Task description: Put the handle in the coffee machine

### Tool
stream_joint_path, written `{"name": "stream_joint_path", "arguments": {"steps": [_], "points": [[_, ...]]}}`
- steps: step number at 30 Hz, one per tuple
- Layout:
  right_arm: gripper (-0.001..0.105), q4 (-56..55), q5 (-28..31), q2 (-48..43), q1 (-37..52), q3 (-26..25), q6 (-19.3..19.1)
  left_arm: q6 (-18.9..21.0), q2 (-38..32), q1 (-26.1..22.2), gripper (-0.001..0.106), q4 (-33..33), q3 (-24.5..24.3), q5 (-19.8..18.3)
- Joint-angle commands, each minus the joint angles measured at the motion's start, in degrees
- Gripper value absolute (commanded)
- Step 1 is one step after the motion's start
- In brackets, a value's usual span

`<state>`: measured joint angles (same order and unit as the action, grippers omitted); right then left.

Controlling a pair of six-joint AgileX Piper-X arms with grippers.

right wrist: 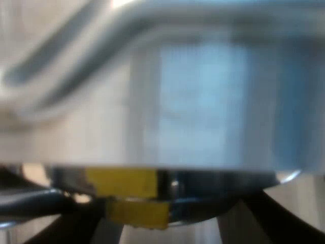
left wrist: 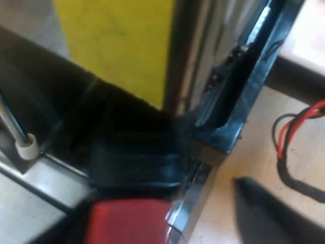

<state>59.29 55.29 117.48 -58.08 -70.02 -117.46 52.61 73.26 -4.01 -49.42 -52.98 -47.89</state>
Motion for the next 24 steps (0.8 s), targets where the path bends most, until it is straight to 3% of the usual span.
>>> {"name": "stream_joint_path", "arguments": {"steps": [1,16,19,24], "points": [[0.044,6.1,0.1,-3.8,-0.1,-1.2,-1.3,0.3,-0.9,0.1,0.063,1.4,-1.3,-3.4],[0.044,6.1,0.2,-3.9,-0.1,-1.2,-1.5,-0.5,-3.6,-0.8,0.063,0.0,-1.3,-3.3],[0.044,6.1,0.2,-3.9,-0.1,-1.2,-1.5,-0.6,-6.6,-4.8,0.063,0.3,-1.3,-3.5],[0.044,6.1,0.2,-3.9,-0.1,-1.2,-1.5,0.0,-8.1,-7.5,0.063,0.0,-1.3,-5.7]]}}
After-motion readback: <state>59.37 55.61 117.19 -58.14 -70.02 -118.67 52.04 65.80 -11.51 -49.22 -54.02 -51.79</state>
